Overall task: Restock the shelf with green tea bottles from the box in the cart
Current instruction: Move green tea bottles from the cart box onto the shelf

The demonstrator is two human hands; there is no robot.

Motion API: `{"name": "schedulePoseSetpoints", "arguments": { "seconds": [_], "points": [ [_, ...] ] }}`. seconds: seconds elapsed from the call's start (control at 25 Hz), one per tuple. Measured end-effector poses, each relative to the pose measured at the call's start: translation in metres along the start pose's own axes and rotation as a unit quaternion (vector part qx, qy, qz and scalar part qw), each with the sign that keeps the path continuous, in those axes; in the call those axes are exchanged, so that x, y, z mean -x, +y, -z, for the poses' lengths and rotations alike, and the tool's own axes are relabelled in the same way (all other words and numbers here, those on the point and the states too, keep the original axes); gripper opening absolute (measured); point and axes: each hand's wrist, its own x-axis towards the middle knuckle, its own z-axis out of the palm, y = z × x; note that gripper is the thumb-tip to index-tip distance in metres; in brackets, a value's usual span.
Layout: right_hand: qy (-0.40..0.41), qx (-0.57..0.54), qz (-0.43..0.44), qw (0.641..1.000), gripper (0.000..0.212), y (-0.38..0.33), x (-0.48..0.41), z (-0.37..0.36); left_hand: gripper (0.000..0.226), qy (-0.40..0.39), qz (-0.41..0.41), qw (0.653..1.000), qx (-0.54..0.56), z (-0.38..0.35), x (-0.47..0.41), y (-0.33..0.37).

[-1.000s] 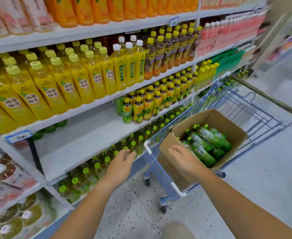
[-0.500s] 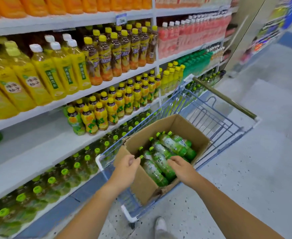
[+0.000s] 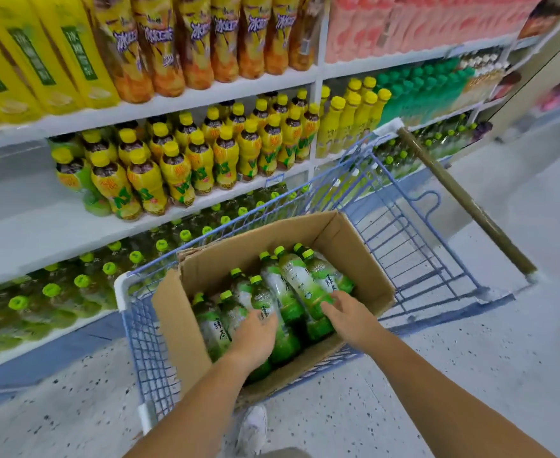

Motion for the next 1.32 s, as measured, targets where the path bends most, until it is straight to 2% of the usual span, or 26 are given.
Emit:
{"name": "schedulePoseSetpoints", "arguments": {
  "seconds": [0.16,0.36,0.48,0.52,0.6,0.68,0.8,0.92,1.04,1.08,1.16,1.32],
  "points": [
    [-0.001,0.064,0.013,0.998,0.065,0.010,-0.051,-0.004,0.068,0.049,0.045,0.998,-0.017,-0.020,-0.042,-0.010],
    [-0.008,0.106,-0.001,0.994,0.059,0.023,-0.105,-0.014,0.066,0.053,0.099,0.992,-0.059,-0.032,-0.087,-0.019],
    [0.009,0.138,-0.014,0.990,0.063,0.027,-0.127,-0.019,0.077,0.063,0.126,0.988,-0.068,-0.044,-0.108,-0.019],
    [0.009,0.134,-0.009,0.991,0.064,0.027,-0.131,-0.022,0.079,0.066,0.135,0.987,-0.065,-0.048,-0.115,-0.019],
    [-0.015,0.107,-0.001,0.994,0.051,0.026,-0.138,-0.029,0.076,0.078,0.150,0.983,-0.066,-0.054,-0.126,-0.019],
    [-0.035,0.091,-0.023,0.995,0.038,0.025,-0.142,-0.033,0.063,0.092,0.154,0.981,-0.067,-0.060,-0.131,-0.021],
    [-0.057,0.110,-0.052,0.991,0.041,0.020,-0.144,-0.032,0.042,0.123,0.136,0.982,-0.042,-0.069,-0.127,-0.025],
    [-0.067,0.128,-0.076,0.987,0.045,0.018,-0.140,-0.033,0.053,0.150,0.132,0.980,0.007,-0.073,-0.121,-0.026],
    [-0.073,0.098,-0.085,0.989,0.073,0.021,-0.133,-0.043,0.043,0.122,0.128,0.984,0.013,-0.068,-0.118,-0.027],
    [-0.070,0.080,-0.085,0.991,0.071,0.021,-0.130,-0.045,0.038,0.113,0.130,0.985,0.019,-0.065,-0.117,-0.028],
    [-0.060,0.022,-0.096,0.993,0.051,0.017,-0.125,-0.047,0.032,0.107,0.127,0.985,0.042,-0.059,-0.113,-0.030],
    [-0.051,-0.029,-0.097,0.994,0.046,0.010,-0.107,-0.040,0.036,0.109,0.098,0.986,0.075,-0.042,-0.093,-0.032]
  ]
}}
